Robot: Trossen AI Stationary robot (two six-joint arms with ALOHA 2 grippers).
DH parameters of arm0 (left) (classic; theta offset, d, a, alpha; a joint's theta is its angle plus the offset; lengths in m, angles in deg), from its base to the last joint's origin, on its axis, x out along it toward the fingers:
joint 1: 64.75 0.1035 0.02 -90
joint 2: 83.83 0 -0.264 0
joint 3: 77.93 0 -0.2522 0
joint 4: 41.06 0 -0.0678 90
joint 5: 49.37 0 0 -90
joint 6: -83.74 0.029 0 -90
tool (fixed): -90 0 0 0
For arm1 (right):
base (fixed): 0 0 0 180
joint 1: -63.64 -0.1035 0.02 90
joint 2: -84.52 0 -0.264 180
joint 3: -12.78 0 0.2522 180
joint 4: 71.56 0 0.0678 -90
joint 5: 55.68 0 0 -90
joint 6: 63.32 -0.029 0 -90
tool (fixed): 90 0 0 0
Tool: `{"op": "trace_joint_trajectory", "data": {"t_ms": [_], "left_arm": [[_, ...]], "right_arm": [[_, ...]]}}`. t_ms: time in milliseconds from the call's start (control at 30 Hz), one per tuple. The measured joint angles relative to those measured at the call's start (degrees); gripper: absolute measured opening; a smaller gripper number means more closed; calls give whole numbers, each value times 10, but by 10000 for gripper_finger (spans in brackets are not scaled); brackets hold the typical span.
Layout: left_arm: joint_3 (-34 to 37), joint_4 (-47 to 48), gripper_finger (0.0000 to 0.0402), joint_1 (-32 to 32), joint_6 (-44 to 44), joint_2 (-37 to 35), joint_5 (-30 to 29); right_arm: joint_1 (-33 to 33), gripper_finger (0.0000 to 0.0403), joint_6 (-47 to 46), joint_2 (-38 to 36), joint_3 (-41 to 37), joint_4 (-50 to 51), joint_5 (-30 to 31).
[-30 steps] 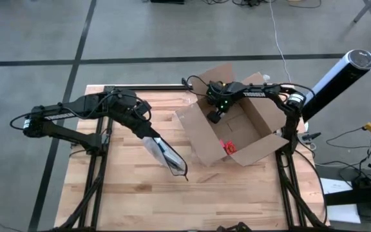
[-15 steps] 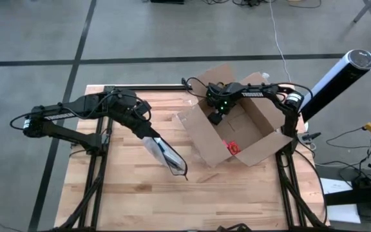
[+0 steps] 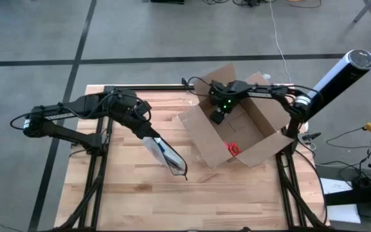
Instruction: Unpack boxes
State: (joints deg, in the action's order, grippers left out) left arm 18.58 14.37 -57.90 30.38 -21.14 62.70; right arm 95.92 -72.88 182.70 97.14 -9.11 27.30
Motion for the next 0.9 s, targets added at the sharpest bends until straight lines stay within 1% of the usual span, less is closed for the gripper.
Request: {"op": "trace_joint_trajectory", "data": {"t_ms": [100,267,400,500,700,800,900], "left_arm": [[0,2,0,0,3,0,0],[0,8,0,0,10,0,0],[0,10,0,0,14,0,-2],[0,12,0,1,14,0,-19],[0,22,0,6,7,0,-71],[0,31,0,8,3,0,-99],[0,32,0,11,3,0,-122]], "right_arm": [[-2,264,-5,-53,0,-6,-44],[-22,264,-39,-130,0,-54,-146],[-56,264,-69,-165,1,-123,-208],[-87,264,-97,-171,4,-181,-245],[-156,264,-142,-158,18,-295,-261],[-187,264,-155,-144,27,-333,-262],[-210,264,-161,-125,39,-348,-263]]}}
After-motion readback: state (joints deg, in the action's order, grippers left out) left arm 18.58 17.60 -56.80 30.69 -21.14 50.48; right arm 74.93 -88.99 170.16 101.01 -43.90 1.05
